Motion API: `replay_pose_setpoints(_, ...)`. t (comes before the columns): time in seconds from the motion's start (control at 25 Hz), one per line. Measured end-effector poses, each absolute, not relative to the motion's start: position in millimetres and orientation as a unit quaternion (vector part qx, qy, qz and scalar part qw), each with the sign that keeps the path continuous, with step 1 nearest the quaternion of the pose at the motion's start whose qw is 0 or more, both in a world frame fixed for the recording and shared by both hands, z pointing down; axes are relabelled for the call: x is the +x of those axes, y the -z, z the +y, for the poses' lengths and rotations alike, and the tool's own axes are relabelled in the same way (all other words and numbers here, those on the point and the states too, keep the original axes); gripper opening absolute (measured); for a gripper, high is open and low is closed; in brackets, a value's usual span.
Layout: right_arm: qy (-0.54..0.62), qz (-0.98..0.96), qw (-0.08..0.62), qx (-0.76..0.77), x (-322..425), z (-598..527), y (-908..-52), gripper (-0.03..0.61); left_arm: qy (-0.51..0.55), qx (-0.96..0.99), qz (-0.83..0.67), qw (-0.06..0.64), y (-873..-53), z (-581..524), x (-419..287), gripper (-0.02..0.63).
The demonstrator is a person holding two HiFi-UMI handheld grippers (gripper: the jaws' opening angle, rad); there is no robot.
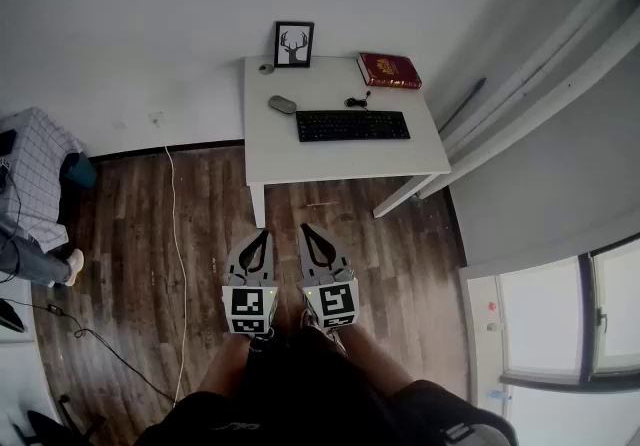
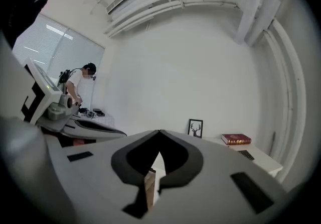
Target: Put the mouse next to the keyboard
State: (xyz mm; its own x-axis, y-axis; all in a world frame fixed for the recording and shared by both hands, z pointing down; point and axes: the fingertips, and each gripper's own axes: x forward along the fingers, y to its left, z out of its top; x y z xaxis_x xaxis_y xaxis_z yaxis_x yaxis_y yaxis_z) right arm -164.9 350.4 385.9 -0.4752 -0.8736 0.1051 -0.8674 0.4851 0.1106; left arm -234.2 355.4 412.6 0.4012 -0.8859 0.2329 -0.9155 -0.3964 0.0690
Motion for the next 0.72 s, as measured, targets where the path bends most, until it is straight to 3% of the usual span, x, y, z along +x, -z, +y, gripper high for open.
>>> replay_pose_setpoints(0.72, 0.014, -0.840, 0.080, 0.536, -183, 336, -403, 0.020, -0.099, 0.843, -0.515, 0.118, -442, 336, -257, 0.002)
